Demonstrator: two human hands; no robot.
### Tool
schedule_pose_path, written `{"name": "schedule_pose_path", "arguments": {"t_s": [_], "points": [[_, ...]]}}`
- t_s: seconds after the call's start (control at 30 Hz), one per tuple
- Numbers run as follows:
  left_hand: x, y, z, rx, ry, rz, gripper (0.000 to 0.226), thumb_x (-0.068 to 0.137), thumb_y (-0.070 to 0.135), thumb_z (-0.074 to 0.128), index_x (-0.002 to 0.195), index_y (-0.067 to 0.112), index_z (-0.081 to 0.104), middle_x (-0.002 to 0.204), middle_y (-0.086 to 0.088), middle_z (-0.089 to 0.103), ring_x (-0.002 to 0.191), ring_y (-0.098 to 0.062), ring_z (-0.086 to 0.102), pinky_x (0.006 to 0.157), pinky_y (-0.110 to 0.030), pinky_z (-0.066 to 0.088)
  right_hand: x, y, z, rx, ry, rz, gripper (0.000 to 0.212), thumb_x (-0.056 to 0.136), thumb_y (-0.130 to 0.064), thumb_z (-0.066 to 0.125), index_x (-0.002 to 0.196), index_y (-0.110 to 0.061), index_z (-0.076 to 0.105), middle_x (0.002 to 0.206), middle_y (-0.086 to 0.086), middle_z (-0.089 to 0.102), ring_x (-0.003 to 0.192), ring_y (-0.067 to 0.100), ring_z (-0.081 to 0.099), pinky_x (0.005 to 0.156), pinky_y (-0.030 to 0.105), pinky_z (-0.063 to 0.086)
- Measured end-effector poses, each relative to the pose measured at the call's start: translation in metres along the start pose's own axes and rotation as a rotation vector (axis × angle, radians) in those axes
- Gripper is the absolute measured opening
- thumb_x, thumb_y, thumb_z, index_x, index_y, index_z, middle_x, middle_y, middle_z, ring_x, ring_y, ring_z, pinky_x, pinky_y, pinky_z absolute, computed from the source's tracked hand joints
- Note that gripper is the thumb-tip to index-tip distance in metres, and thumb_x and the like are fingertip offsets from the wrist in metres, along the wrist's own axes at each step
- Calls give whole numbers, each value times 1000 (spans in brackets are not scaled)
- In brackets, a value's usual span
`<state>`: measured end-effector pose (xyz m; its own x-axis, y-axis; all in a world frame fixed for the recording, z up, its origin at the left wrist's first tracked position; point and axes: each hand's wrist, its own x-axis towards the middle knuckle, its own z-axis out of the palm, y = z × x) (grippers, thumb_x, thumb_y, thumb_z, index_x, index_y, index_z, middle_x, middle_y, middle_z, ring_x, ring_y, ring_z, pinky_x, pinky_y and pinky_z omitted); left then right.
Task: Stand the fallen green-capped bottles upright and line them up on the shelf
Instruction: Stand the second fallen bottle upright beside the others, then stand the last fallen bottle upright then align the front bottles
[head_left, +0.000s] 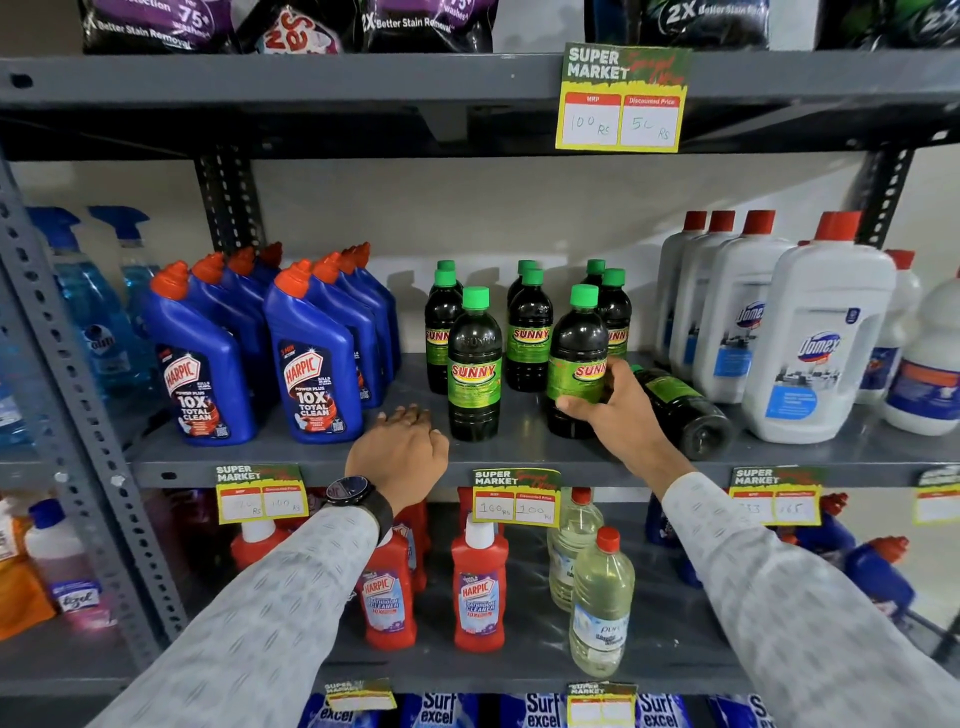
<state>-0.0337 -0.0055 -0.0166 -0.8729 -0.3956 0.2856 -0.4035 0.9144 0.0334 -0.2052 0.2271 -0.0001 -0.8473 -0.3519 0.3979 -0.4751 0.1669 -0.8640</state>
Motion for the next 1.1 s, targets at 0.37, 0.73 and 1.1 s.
{"name": "schedule_pose_path", "arguments": {"t_s": [0.37, 0.73, 1.1], "points": [[-1, 0, -1, -6, -4, 1, 60, 105, 33, 21, 158, 8, 36, 167, -11, 33, 156, -22, 31, 128, -40, 21, -17, -20, 5, -141, 99, -35, 86, 60, -48, 98, 121, -28, 41, 102, -20, 59, 92, 2, 60, 80, 21, 47], [-3, 1, -2, 34, 34, 21, 58, 104, 31, 22, 150, 6, 47, 161, -13, 44, 150, -24, 41, 123, -38, 29, 27, -44, -82, -833, 5, 181, 56, 89, -44, 71, 125, -3, 59, 128, 21, 63, 117, 41, 59, 89, 41, 47], [-3, 1, -2, 20, 26, 9, 58, 104, 33, 22, 151, 8, 46, 161, -11, 45, 150, -23, 41, 124, -38, 27, 29, -31, -108, -325, 20, 439, 72, 61, -58, 90, 103, -6, 63, 95, 10, 69, 82, 27, 68, 64, 34, 54]]}}
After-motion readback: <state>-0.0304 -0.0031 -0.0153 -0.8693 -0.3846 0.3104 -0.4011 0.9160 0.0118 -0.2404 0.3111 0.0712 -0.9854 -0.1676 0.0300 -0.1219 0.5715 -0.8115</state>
